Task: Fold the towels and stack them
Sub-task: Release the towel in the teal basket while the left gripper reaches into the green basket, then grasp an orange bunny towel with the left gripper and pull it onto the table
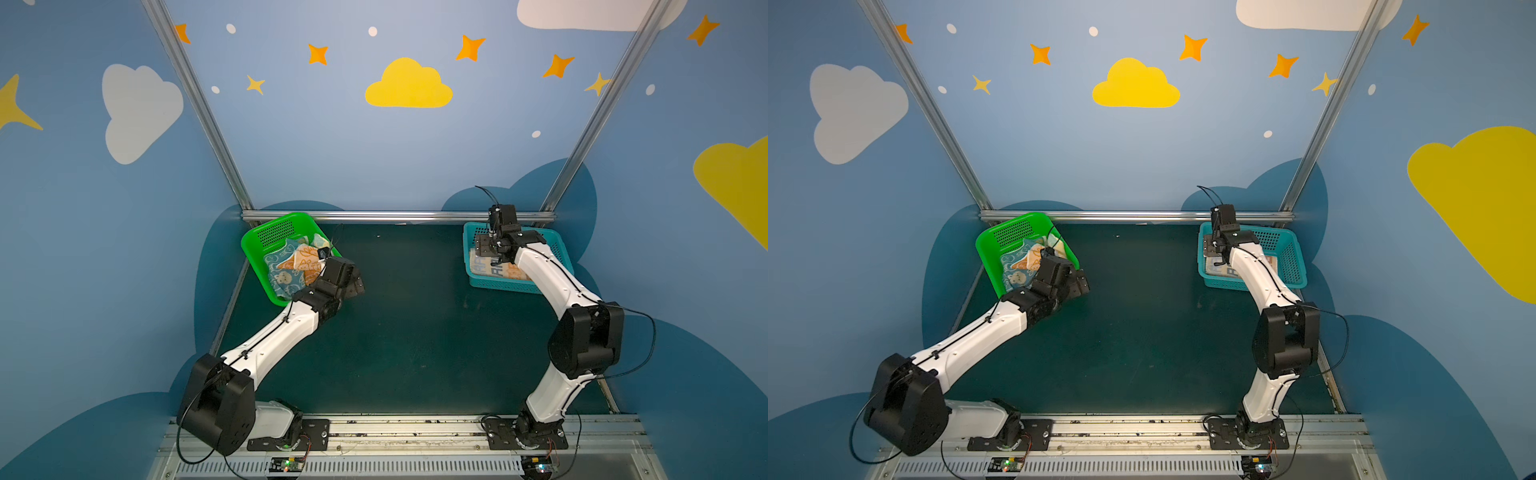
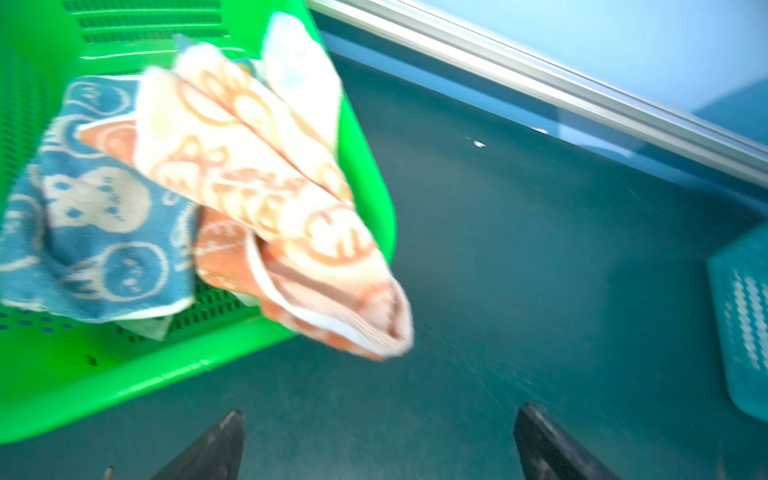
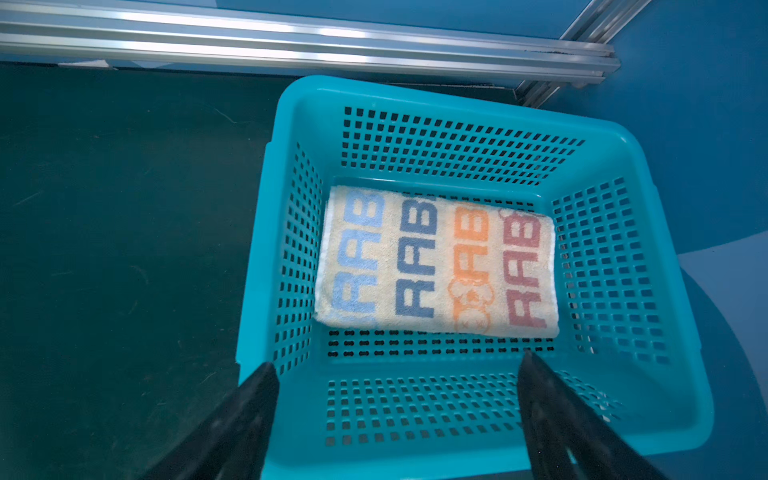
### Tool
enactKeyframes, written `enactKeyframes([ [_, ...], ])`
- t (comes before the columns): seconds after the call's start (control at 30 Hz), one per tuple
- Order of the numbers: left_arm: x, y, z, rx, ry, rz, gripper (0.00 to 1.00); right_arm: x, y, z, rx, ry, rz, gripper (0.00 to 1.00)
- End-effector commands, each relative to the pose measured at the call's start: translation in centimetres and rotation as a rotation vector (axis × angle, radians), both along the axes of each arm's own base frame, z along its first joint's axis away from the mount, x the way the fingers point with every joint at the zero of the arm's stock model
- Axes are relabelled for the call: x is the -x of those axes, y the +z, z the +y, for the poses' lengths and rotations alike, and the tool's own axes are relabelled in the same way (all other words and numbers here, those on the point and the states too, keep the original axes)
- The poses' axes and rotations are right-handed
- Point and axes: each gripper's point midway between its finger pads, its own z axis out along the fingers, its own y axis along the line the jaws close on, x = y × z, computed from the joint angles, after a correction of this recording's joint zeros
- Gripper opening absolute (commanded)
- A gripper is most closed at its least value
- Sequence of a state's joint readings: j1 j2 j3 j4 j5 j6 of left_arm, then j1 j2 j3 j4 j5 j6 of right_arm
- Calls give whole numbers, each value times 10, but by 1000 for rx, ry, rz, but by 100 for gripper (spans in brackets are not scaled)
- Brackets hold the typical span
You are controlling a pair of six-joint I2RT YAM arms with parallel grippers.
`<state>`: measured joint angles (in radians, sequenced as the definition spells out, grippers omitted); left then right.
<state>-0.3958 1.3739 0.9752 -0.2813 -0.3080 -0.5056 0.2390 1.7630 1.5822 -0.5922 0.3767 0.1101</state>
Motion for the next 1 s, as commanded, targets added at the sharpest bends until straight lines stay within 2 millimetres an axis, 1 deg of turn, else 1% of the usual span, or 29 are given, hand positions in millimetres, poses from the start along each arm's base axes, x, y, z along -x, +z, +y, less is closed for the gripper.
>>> enactKeyframes([
  [0.0,-12,0,24,-9,59,16,100,14,11,9,-90,10,-5,85],
  [0.1,-27,1,45,11,113,24,100,31,8,31,-174,58,28,85],
  [0.17,-38,-2,59,40,150,47,100,42,6,42,-168,97,21,85],
  [0.23,-48,-7,66,67,162,75,100,54,3,57,-167,153,22,83],
  [0.3,-57,-14,70,78,162,101,100,63,1,72,-169,208,17,80],
  [0.37,-66,-21,72,90,157,124,99,76,-3,94,-169,301,17,78],
  [0.43,-74,-27,71,110,150,142,99,86,-8,107,-173,340,27,77],
  [0.47,-77,-31,71,126,145,154,98,92,-11,113,-179,362,38,74],
  [0.5,-79,-35,70,134,142,166,98,97,-13,119,-185,373,44,74],
  [0.57,-84,-41,68,147,139,184,95,108,-17,130,-219,398,59,71],
  [0.6,-85,-43,68,151,139,189,91,112,-18,133,-234,405,58,68],
  [0.67,-88,-46,66,165,140,185,81,121,-21,141,-269,426,54,62],
  [0.7,-89,-46,66,170,143,178,76,125,-22,143,-279,431,56,57],
  [0.8,-92,-47,65,175,143,170,58,136,-27,145,-287,444,73,45],
  [0.9,-96,-43,64,176,135,162,31,144,-32,146,-293,446,99,33],
  [0.97,-98,-36,64,169,131,155,12,148,-34,147,-307,444,105,32],
])
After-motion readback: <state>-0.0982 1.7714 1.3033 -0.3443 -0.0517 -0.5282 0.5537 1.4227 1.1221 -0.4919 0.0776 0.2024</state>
